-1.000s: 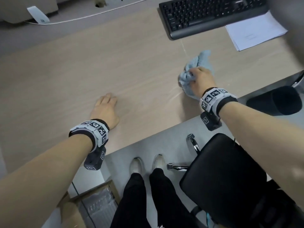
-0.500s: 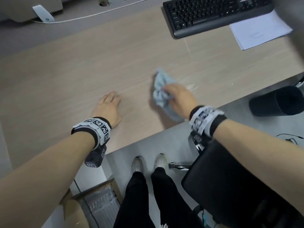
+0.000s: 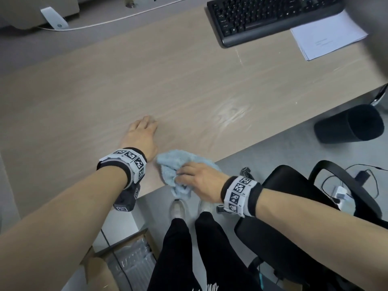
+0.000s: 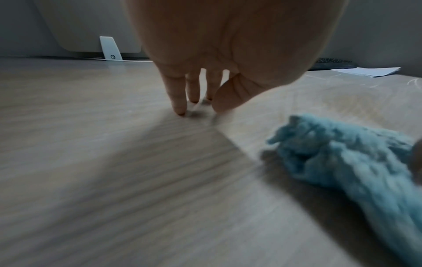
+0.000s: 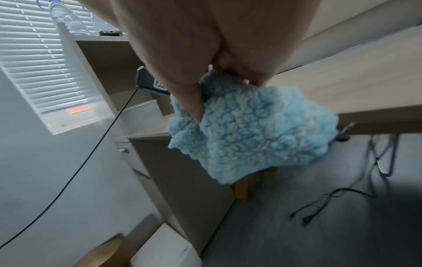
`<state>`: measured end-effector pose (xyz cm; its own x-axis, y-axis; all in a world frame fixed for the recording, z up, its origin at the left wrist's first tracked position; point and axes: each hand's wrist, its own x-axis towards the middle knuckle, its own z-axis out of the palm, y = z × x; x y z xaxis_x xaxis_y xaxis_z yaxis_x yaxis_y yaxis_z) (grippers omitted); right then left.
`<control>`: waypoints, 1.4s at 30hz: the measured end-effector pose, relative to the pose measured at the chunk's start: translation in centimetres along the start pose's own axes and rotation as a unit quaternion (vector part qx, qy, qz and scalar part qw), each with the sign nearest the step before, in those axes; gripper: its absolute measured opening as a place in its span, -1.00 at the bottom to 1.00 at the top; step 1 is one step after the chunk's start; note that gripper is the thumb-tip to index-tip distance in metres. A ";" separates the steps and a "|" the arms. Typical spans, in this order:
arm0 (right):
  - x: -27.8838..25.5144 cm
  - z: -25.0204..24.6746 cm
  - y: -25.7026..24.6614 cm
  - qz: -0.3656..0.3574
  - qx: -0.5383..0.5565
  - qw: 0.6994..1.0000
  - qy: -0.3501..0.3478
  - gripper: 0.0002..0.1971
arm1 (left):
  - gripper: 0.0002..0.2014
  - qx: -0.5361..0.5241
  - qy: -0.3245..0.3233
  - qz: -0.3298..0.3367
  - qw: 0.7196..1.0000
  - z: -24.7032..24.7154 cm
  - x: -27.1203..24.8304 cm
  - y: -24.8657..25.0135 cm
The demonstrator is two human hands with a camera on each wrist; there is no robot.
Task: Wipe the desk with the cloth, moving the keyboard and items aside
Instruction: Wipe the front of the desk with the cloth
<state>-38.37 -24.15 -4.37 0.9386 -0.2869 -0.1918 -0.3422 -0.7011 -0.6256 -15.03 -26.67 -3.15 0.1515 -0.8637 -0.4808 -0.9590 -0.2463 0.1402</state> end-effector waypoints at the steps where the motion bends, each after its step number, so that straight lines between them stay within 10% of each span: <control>1: -0.6 -1.1 0.7 0.032 0.010 0.999 0.035 -0.57 | -0.23 -0.002 0.001 -0.001 1.000 0.1 0.0 0.0; 6: -3.8 -9.2 9.6 0.327 -0.002 0.910 0.254 -0.62 | -0.26 0.004 0.009 0.008 1.000 0.4 -0.1 0.0; 9: -4.8 -11.2 13.1 0.450 -0.024 0.862 0.231 -0.70 | -0.27 0.005 0.008 0.013 1.000 0.2 -0.2 0.1; 16: -2.4 -4.0 5.3 0.227 -0.072 0.965 0.106 -0.52 | -0.30 0.026 -0.010 0.015 0.999 -0.1 0.0 0.1; 30: -2.7 -10.1 14.3 0.361 -0.090 0.916 0.151 -0.53 | -0.31 -0.008 0.000 0.051 0.999 -2.6 5.4 10.3; 34: -7.6 -12.4 19.4 0.478 -0.063 0.852 0.205 -0.52 | -0.29 -0.009 -0.009 0.072 0.997 -2.5 7.6 14.8; 40: -20.5 -16.5 25.2 0.707 -0.030 0.671 0.221 -0.67 | -0.30 0.001 -0.026 0.067 0.997 -2.8 10.5 18.2; 42: -20.9 -17.6 25.1 0.677 -0.031 0.692 0.251 -0.68 | -0.29 0.002 -0.022 0.061 0.998 -3.2 11.3 19.0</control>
<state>-67.39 -47.20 -2.75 -0.3708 -0.8875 -0.2736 -0.9082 0.4080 -0.0927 -30.74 -42.54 -3.11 0.0222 -0.8670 -0.4978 -0.9708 -0.1377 0.1965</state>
